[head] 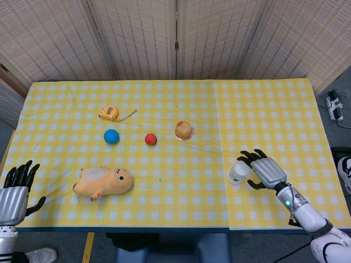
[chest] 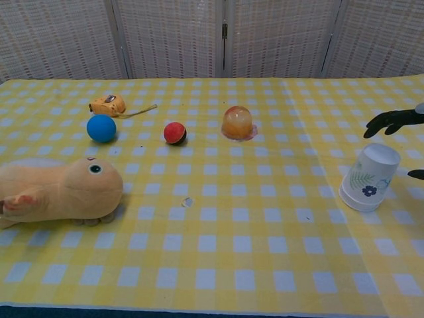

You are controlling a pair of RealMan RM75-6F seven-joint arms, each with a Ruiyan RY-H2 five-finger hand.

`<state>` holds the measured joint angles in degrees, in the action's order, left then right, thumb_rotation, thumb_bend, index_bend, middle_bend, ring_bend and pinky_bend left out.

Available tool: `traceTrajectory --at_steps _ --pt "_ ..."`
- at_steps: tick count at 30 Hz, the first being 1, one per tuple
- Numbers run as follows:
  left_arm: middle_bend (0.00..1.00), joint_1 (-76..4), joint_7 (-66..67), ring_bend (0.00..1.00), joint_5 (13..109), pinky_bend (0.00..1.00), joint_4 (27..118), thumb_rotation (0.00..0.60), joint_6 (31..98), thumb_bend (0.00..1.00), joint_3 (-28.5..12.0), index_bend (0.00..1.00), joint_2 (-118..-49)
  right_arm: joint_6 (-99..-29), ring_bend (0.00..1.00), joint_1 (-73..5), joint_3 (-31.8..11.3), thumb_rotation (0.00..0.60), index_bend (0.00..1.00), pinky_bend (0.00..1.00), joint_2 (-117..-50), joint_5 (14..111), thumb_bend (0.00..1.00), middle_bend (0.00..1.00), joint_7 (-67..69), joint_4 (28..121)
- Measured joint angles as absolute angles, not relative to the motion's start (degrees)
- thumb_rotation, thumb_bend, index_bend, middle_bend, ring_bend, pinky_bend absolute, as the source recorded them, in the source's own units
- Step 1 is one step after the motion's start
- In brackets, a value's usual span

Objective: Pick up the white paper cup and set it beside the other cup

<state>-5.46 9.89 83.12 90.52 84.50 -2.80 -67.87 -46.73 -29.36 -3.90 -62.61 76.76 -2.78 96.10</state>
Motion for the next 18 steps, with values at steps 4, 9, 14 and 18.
traceTrajectory --at_steps 4,9,14,18 --pt "0.00 -5.5 9.7 0.00 83.1 0.00 90.1 0.600 84.3 0.32 -2.7 0.05 -68.1 -45.7 0.14 -30.3 -4.0 0.600 0.21 0.05 -62.5 75.9 0.44 0.11 -2.5 96.1" --pt "0.00 -5.5 9.3 0.00 83.1 0.00 89.7 0.600 84.4 0.32 -2.8 0.05 -68.3 -44.7 0.14 -31.2 -4.0 0.600 0.23 0.05 -62.2 75.2 0.47 0.11 -1.8 96.4" --pt "0.00 -5.4 9.0 0.00 83.1 0.00 89.3 0.600 84.4 0.32 -2.7 0.04 -68.5 -44.2 0.15 -31.6 -3.8 0.600 0.23 0.05 -62.4 74.4 0.47 0.11 -1.7 96.0" --pt "0.00 -5.5 9.0 0.00 83.1 0.00 89.1 0.600 84.1 0.32 -2.7 0.04 -68.7 -44.0 0.15 -31.9 -3.6 0.600 0.24 0.05 -62.7 73.8 0.47 0.12 -1.6 95.6"
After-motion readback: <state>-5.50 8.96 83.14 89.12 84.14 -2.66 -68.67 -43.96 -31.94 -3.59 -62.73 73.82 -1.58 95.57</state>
